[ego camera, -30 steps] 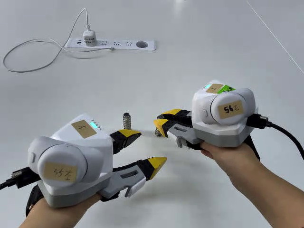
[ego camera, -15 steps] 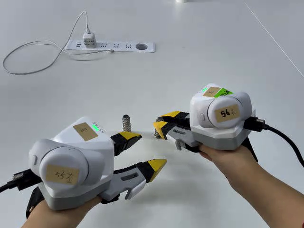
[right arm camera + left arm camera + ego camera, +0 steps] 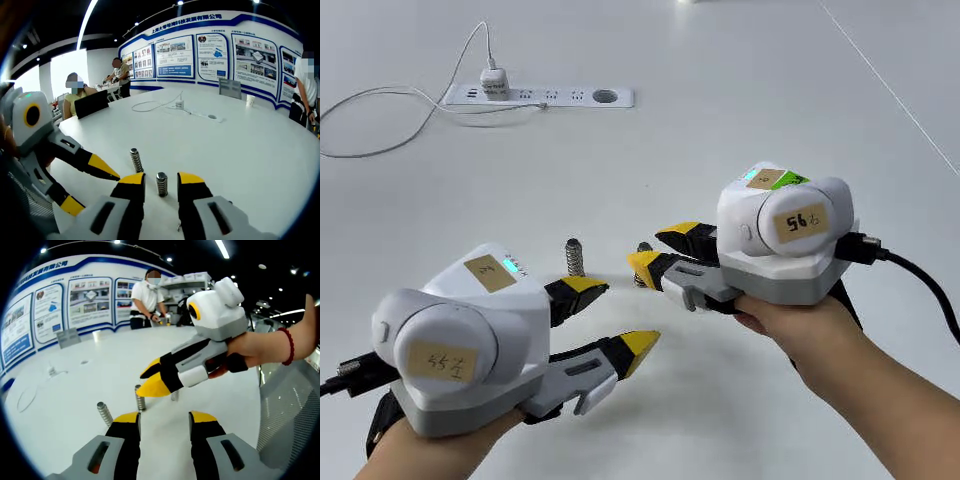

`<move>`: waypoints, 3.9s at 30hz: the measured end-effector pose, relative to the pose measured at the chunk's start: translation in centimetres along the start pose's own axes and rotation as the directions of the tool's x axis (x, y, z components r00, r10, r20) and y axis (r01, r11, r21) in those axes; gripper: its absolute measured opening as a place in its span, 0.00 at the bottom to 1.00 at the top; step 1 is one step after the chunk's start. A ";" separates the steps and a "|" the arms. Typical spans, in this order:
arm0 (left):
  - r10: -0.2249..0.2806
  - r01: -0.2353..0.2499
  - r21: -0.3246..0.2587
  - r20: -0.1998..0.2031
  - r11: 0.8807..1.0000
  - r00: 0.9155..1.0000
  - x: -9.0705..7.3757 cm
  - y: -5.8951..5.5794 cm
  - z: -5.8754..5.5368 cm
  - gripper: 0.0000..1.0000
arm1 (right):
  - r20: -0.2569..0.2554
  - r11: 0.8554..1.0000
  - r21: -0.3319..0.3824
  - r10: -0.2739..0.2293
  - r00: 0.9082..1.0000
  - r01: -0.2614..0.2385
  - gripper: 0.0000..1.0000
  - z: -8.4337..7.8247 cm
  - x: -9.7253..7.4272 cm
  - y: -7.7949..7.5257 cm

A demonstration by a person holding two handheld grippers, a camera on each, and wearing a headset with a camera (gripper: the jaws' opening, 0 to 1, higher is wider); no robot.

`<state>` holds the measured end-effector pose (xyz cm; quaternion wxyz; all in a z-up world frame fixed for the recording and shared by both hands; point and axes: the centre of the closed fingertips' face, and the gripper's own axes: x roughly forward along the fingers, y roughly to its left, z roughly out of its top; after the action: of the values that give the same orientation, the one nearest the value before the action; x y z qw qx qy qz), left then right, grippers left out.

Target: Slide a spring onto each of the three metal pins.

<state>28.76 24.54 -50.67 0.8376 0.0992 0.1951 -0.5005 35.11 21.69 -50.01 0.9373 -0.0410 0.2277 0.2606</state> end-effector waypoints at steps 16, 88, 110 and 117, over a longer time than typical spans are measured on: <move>-0.029 0.028 0.048 0.006 0.998 1.000 0.6 -1.1 0.5 0.40 | -0.013 0.999 0.041 -0.025 1.000 0.026 0.42 0.1 -3.3 -1.1; -0.078 0.090 0.121 -0.101 0.989 0.992 10.1 -2.7 -1.0 0.18 | -0.095 0.995 0.085 0.055 0.994 -0.047 0.54 -6.0 -11.7 -2.8; -0.066 0.077 0.100 -0.109 0.992 0.992 10.5 -2.4 -1.3 0.11 | -0.101 0.994 0.099 0.045 0.994 -0.035 0.53 -6.4 -11.6 -3.0; -0.076 0.084 0.082 -0.103 0.993 0.992 9.8 -2.7 -1.3 0.10 | -0.089 0.993 0.116 0.032 0.996 -0.021 0.53 -5.9 -11.6 -3.2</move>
<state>30.29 15.87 -55.93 0.8010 0.1523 0.2186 -0.5361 25.49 12.34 -50.26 0.9232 0.0043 0.2853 0.2573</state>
